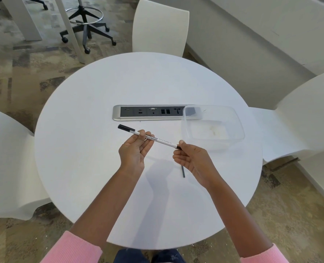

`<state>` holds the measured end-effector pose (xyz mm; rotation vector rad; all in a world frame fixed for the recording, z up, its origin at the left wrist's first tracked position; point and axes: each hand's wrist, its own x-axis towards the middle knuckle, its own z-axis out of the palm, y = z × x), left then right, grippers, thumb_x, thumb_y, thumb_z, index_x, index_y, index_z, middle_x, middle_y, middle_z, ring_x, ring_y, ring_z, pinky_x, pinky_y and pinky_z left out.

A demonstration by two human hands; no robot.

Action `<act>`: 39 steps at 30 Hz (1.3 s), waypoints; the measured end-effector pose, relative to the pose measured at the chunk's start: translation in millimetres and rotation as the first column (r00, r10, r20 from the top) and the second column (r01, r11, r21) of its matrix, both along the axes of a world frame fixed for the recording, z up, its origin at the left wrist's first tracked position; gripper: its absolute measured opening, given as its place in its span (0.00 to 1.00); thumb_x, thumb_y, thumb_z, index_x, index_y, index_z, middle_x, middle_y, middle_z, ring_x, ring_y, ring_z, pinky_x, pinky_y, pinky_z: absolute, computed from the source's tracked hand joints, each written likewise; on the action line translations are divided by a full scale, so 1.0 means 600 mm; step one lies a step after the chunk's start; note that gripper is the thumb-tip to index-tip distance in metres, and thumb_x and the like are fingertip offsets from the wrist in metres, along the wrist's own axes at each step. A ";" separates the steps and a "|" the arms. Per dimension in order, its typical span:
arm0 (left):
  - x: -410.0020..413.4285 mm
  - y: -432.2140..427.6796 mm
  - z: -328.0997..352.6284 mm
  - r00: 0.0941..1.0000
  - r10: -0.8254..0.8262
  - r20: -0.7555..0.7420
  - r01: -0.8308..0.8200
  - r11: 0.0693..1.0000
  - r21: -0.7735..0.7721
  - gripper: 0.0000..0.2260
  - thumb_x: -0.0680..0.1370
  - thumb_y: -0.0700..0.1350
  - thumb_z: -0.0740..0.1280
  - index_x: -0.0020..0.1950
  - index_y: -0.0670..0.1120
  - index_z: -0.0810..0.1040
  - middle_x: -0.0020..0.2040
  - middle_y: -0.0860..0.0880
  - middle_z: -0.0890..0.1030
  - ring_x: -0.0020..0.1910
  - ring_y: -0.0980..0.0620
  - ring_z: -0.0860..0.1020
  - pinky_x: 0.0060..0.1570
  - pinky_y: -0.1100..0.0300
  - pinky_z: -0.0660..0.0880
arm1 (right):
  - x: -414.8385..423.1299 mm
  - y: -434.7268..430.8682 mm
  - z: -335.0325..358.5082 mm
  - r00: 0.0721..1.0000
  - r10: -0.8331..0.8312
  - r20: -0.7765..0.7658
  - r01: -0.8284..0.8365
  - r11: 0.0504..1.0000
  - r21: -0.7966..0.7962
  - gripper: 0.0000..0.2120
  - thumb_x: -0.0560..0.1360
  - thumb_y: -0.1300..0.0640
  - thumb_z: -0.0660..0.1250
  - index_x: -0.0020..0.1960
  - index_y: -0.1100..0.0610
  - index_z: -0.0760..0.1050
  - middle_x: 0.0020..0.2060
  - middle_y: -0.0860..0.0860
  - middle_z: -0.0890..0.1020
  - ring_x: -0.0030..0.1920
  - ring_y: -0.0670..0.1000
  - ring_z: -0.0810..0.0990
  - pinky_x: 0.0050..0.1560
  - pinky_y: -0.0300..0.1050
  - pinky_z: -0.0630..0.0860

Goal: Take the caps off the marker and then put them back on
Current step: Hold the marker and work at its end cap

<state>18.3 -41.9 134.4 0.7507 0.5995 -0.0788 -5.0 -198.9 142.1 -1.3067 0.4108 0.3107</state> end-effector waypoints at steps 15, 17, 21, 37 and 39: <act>0.009 0.006 -0.001 0.999 -0.004 -0.033 0.004 1.000 0.014 0.05 0.75 0.33 0.64 0.40 0.38 0.77 0.27 0.49 0.83 0.29 0.53 0.83 0.31 0.63 0.81 | 0.002 -0.011 -0.003 0.953 0.145 0.265 -0.071 0.960 -0.271 0.09 0.72 0.70 0.67 0.36 0.59 0.79 0.25 0.44 0.82 0.28 0.42 0.79 0.34 0.32 0.78; 0.009 0.006 -0.002 0.999 -0.004 -0.042 0.005 1.000 0.015 0.05 0.75 0.33 0.65 0.40 0.38 0.77 0.26 0.49 0.83 0.28 0.53 0.83 0.30 0.63 0.80 | 0.002 -0.014 -0.006 0.942 0.175 0.286 -0.075 0.941 -0.330 0.10 0.71 0.69 0.67 0.36 0.57 0.79 0.25 0.44 0.82 0.28 0.42 0.79 0.35 0.32 0.78; 0.008 0.006 -0.004 0.997 -0.008 -0.070 0.009 1.000 0.012 0.04 0.75 0.33 0.65 0.40 0.38 0.77 0.26 0.48 0.83 0.28 0.52 0.83 0.30 0.63 0.80 | -0.002 -0.018 -0.013 0.912 0.240 0.334 -0.068 0.888 -0.454 0.12 0.70 0.67 0.69 0.35 0.51 0.78 0.30 0.46 0.82 0.30 0.41 0.79 0.38 0.30 0.76; 0.009 0.007 -0.006 0.993 -0.009 -0.121 0.010 1.000 0.007 0.05 0.74 0.32 0.65 0.39 0.37 0.77 0.25 0.47 0.82 0.26 0.51 0.82 0.29 0.62 0.81 | -0.008 -0.023 -0.017 0.494 0.716 0.494 0.311 0.385 -0.869 0.06 0.72 0.65 0.66 0.38 0.66 0.76 0.30 0.58 0.75 0.29 0.54 0.72 0.30 0.42 0.69; 0.009 0.006 -0.006 0.993 -0.010 -0.121 0.011 1.000 0.005 0.05 0.74 0.32 0.65 0.40 0.37 0.77 0.25 0.47 0.82 0.26 0.51 0.82 0.30 0.62 0.81 | -0.007 -0.028 -0.021 0.418 0.784 0.460 0.392 0.302 -0.869 0.08 0.73 0.64 0.65 0.38 0.67 0.77 0.29 0.58 0.76 0.29 0.56 0.73 0.27 0.46 0.71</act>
